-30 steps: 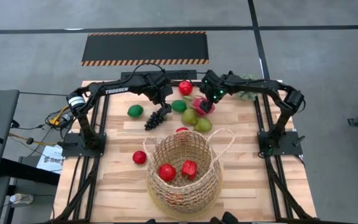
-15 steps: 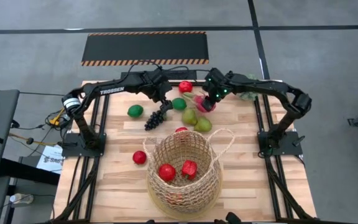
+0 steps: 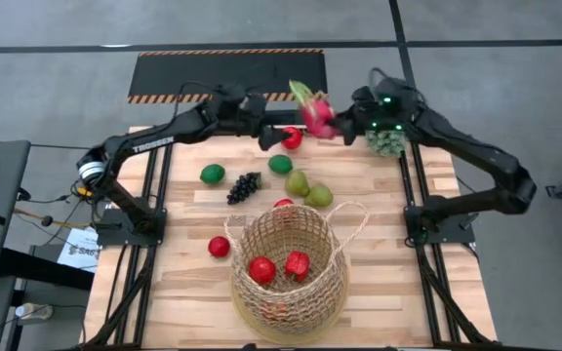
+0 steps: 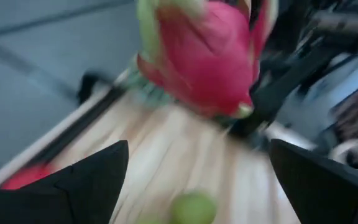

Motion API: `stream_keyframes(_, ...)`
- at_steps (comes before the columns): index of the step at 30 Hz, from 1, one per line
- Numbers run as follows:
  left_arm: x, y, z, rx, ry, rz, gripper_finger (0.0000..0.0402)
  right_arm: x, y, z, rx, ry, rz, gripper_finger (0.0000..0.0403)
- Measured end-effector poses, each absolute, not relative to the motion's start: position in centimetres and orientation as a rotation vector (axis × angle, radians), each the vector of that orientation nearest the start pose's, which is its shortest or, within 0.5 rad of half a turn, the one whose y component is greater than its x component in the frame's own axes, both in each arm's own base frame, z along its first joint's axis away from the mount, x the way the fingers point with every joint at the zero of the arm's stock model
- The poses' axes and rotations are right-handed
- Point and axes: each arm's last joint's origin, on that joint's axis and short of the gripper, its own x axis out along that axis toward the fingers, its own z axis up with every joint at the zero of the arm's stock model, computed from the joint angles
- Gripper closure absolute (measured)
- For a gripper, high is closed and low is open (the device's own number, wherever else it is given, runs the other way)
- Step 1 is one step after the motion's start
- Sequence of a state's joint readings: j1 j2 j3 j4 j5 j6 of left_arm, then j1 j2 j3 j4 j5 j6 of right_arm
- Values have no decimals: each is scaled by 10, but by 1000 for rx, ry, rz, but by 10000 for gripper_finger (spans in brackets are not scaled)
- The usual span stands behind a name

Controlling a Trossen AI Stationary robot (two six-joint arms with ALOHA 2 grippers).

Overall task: Build produce basket
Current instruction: Put the dragon fruit into the basket

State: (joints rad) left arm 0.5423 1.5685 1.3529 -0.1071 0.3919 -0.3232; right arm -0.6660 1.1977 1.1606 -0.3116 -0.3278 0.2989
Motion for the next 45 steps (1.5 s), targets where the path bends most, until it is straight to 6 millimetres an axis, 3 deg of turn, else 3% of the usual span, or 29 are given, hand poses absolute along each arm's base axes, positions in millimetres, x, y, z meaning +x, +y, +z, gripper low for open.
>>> stream_keyframes(5,318,176,363,-460,96,72,28,200,-129,397,398,99,-298,301)
stream_keyframes(10,320,172,383,-365,-70,-47,28,198,-113,410,381,31,-238,301)
stream_keyframes(16,326,160,387,-307,-106,-109,28,208,-105,413,371,-6,-181,301)
stream_keyframes(28,336,144,384,-307,-107,-33,28,233,-105,400,384,33,-140,300)
stream_keyframes(35,338,140,383,-332,-100,-14,44,238,-103,398,382,34,-124,298)
stream_keyframes(40,338,140,384,-341,-104,-13,81,237,-103,399,383,32,-120,267)
stream_keyframes(45,338,139,387,-361,-135,-26,110,230,-99,405,375,11,-112,197)
